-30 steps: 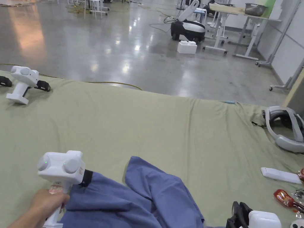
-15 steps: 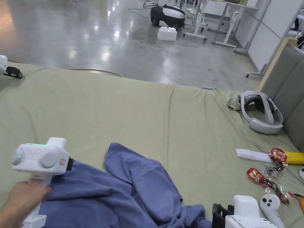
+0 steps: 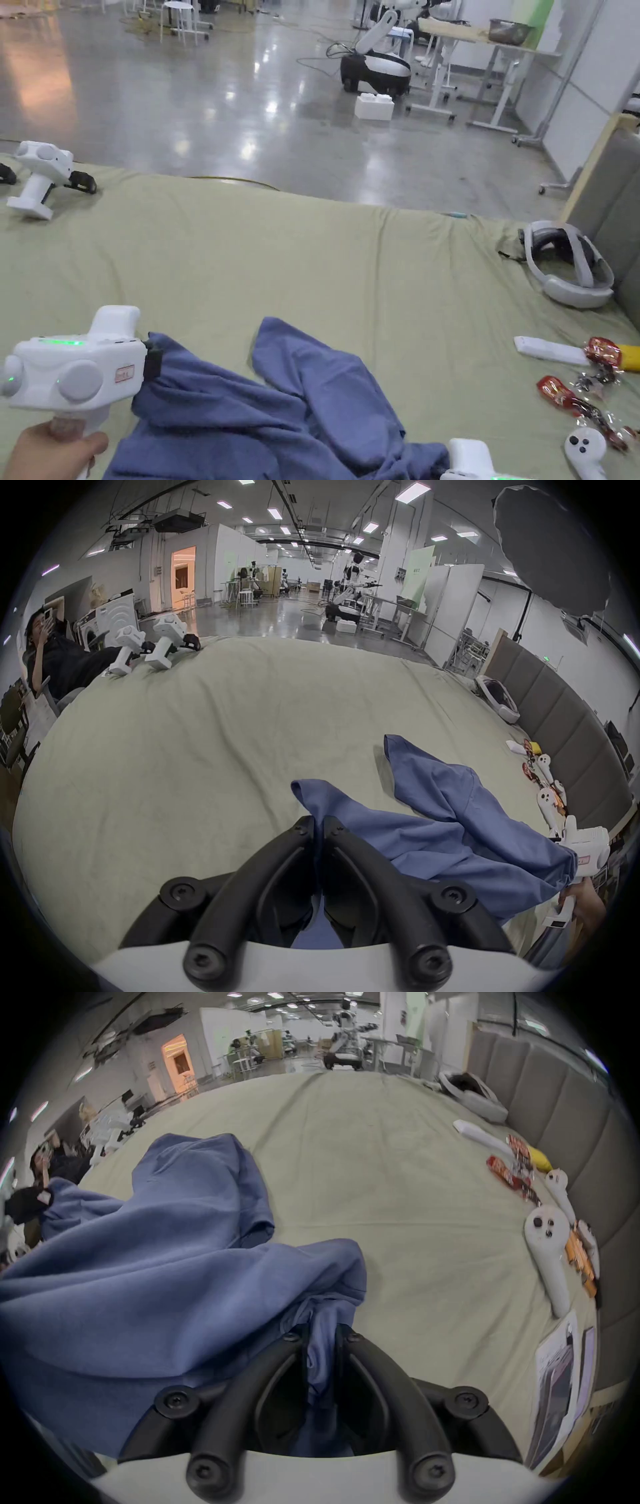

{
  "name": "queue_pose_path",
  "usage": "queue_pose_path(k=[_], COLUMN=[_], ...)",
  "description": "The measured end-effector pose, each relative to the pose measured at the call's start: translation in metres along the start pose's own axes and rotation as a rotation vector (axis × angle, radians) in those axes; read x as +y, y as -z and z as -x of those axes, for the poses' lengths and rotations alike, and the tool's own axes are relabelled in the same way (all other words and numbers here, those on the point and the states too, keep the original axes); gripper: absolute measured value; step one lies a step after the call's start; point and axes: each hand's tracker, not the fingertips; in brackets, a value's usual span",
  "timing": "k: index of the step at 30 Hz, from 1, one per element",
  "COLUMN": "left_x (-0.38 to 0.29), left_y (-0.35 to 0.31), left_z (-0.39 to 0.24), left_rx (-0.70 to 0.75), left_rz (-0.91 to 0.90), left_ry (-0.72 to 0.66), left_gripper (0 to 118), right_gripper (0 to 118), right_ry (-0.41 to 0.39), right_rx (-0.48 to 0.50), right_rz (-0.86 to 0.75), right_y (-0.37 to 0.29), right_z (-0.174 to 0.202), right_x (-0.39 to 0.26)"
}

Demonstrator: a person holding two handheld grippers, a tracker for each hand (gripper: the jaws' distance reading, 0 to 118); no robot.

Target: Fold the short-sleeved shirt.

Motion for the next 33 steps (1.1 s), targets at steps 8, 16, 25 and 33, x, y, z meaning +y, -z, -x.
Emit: queue_pose_path(k=[8, 16, 25, 33], left_x=[0.019, 0.08, 0.144, 0.181], left_y=[-0.047, -0.13, -0.22, -0.245], left_z=[-0.006, -0.004, 0.021, 0.075], left_rx=[0.053, 0.042, 0.15, 0.237], left_rz=[-0.115, -0.321, -0.479, -0.494], left_ry=[0.006, 0.001, 0.001, -0.077], left_gripper=[7, 7, 7, 7], right_gripper=[13, 13, 13, 13], right_ry=[-0.079, -0.114, -0.094, -0.042], right_rx=[-0.05, -0.1, -0.153, -0.18], right_rz=[-0.256, -0.551, -0.745, -0.797], right_y=[-0.077, -0.179, -0.261, -0.299], right_z=[0.003, 0.001, -0.012, -0.033], right_x=[0.015, 0.071, 0.15, 0.209])
